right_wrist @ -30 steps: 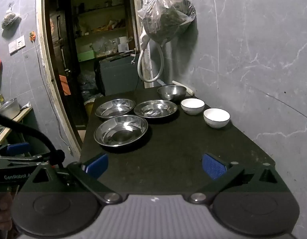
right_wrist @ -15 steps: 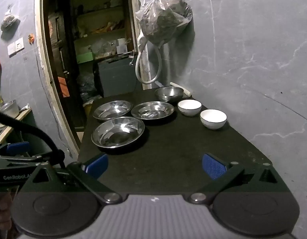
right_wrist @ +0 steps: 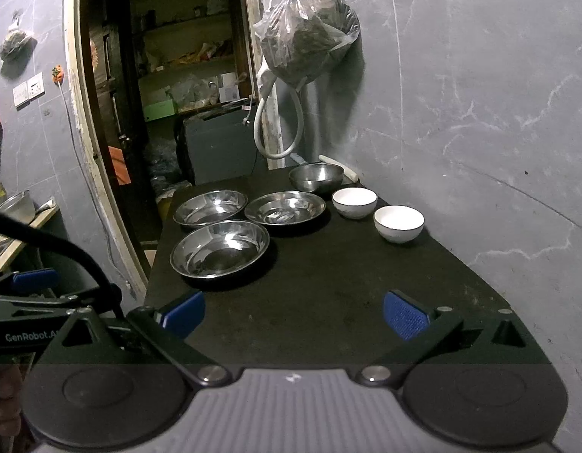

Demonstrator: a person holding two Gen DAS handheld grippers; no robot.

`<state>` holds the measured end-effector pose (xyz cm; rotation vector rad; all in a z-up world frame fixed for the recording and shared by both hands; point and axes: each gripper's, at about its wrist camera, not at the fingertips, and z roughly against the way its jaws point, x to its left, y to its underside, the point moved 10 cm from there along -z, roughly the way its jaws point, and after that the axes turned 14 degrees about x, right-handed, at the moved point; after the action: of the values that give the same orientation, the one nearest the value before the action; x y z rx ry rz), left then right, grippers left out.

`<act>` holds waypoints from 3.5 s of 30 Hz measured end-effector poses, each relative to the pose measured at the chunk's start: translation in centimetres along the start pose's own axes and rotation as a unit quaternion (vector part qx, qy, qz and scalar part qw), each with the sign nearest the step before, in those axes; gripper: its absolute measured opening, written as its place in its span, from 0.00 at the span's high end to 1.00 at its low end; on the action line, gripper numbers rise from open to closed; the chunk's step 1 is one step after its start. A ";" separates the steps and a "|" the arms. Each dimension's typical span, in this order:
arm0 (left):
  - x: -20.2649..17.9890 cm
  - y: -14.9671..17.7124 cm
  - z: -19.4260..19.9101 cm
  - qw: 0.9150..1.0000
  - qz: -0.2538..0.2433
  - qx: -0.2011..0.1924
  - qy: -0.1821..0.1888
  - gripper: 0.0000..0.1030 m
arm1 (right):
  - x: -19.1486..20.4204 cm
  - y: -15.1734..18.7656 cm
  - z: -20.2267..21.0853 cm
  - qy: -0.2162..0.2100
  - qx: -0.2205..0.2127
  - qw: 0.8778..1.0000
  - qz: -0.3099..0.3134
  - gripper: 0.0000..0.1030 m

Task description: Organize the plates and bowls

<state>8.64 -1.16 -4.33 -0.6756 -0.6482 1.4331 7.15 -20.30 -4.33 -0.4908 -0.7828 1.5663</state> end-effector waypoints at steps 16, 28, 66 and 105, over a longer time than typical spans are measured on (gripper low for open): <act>-0.1 0.0 0.0 1.000 0.000 0.000 -0.001 0.01 | -0.4 0.1 0.2 0.000 -0.001 1.000 -0.003 0.00; -0.8 0.4 0.1 1.000 -0.002 0.002 -0.001 0.01 | -1.0 0.4 0.2 0.000 0.002 1.000 -0.006 0.00; -2.1 -0.2 -2.7 0.999 -0.016 0.037 -0.001 0.01 | -2.7 0.3 -1.7 0.000 0.026 0.999 -0.024 0.00; 13.2 -12.0 -19.5 0.961 0.197 0.179 -0.072 0.01 | 1.0 -15.0 -22.9 -0.097 0.085 0.991 0.038 0.00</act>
<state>31.70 11.17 -8.21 -0.4284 -0.3580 1.9266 33.49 -14.51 -8.92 -0.2489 -0.7767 1.7520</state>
